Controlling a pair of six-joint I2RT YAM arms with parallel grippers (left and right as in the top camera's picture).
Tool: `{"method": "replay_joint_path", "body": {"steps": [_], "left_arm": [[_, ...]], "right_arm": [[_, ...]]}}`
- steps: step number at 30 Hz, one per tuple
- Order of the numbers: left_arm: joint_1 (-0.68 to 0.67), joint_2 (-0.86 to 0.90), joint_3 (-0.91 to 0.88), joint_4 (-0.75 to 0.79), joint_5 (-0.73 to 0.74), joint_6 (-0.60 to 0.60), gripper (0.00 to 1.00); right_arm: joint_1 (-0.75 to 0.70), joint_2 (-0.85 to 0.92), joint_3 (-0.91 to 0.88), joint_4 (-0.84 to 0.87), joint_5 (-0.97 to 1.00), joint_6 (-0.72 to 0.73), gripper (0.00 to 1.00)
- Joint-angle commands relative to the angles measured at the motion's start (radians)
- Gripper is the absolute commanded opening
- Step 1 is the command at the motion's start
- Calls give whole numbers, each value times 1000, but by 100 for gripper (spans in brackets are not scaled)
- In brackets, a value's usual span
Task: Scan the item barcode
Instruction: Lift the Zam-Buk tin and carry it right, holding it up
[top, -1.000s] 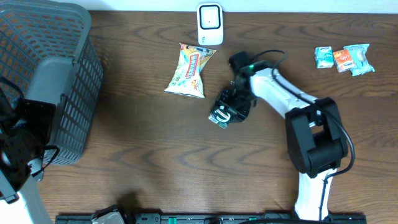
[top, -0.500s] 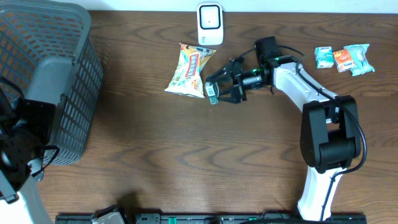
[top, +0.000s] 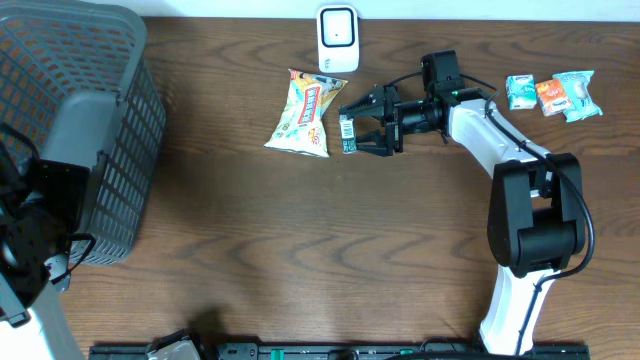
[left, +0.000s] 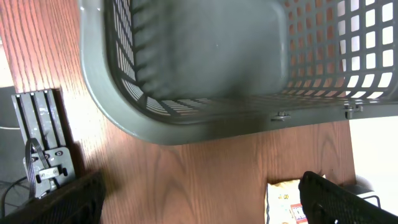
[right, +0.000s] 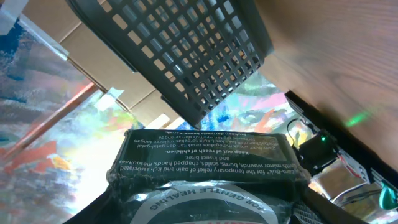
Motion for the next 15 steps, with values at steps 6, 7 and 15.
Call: {"method": "replay_joint_path", "body": {"steps": [6,7,15], "left_arm": [[5,0,6,-47,-10,-5,98],[5,0,7,-47,-10,-5,98],[5,0,6,-47,-10,-5,98]], "right_arm": [[-2,-37,-1,0,-40,0,63],[-2,-37,-1,0,-35,0,63],[-2,-37,-1,0,-16,0,62]]}}
